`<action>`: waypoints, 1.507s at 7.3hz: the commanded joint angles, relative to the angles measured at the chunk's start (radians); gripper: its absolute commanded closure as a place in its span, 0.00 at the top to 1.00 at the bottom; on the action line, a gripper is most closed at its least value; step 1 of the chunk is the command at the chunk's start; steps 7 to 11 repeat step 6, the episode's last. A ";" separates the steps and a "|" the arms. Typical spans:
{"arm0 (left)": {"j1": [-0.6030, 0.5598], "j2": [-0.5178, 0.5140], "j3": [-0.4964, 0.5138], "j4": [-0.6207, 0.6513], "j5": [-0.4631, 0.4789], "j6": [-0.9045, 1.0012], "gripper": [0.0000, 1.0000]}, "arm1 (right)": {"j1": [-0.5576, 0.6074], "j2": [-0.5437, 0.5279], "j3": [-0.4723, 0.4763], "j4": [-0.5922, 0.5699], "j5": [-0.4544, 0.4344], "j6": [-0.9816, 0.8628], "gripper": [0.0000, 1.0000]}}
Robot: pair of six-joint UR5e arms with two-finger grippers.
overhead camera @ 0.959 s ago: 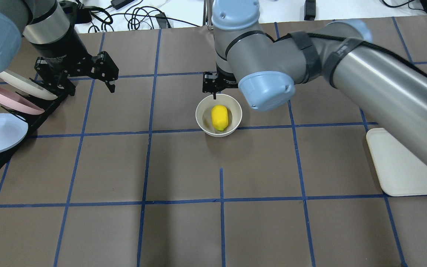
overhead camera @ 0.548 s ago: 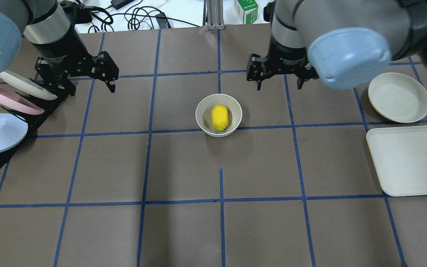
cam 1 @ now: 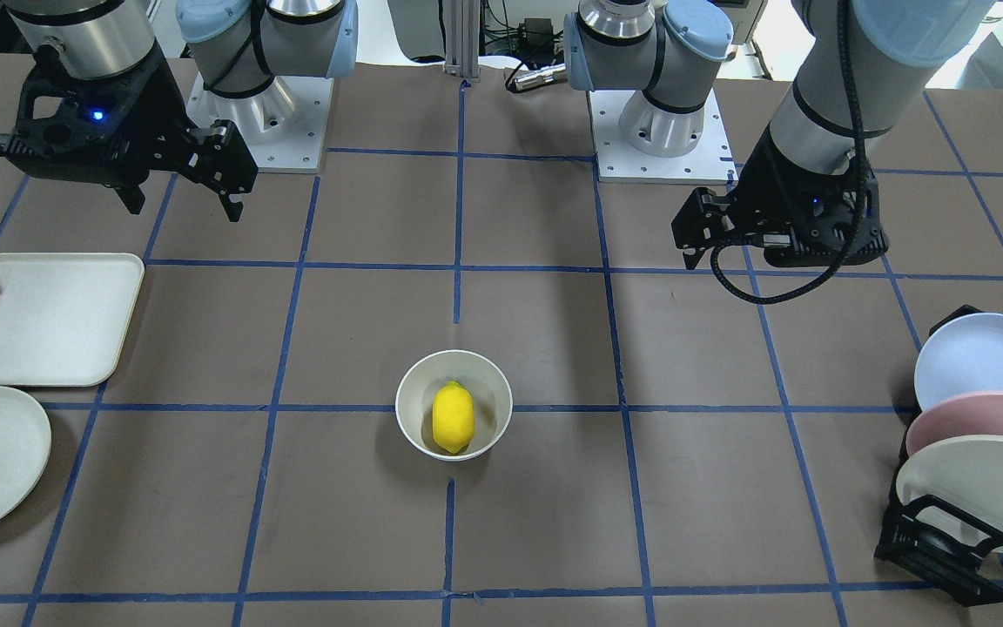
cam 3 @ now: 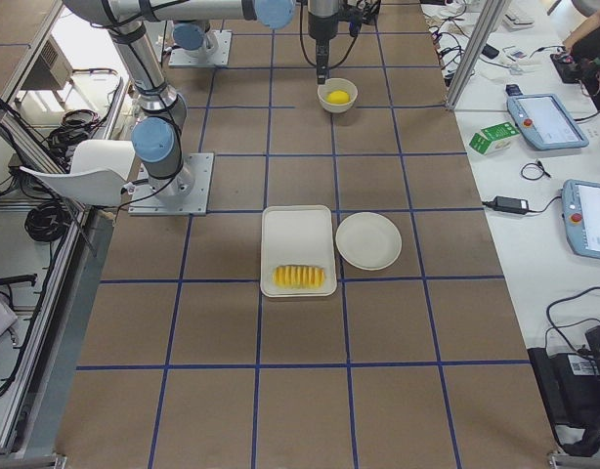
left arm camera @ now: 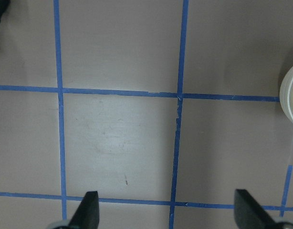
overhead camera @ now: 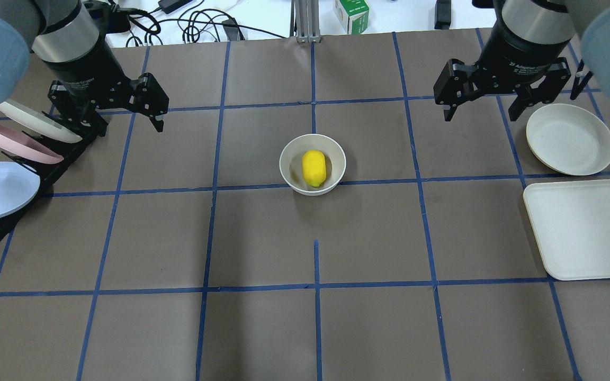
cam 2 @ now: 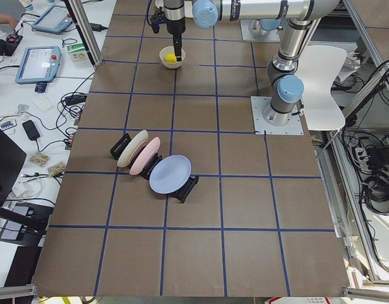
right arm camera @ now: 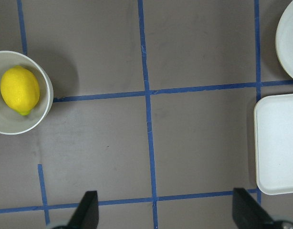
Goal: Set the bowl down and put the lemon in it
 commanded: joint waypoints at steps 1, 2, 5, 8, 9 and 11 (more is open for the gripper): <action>0.000 0.000 -0.001 0.000 0.000 0.000 1.00 | -0.008 -0.003 0.003 -0.004 0.001 -0.036 1.00; 0.000 0.000 -0.001 0.000 0.000 0.000 1.00 | -0.008 -0.005 0.003 -0.004 0.002 -0.036 1.00; 0.000 -0.011 -0.001 0.000 0.000 0.000 1.00 | -0.007 -0.006 0.003 -0.004 0.002 -0.036 1.00; 0.000 -0.008 -0.001 0.000 0.004 0.002 1.00 | -0.007 -0.006 0.003 -0.004 0.002 -0.034 1.00; 0.000 -0.008 -0.001 0.000 0.004 0.002 1.00 | -0.007 -0.006 0.003 -0.004 0.002 -0.034 1.00; 0.000 -0.008 -0.001 0.000 0.004 0.002 1.00 | -0.007 -0.006 0.003 -0.004 0.002 -0.034 1.00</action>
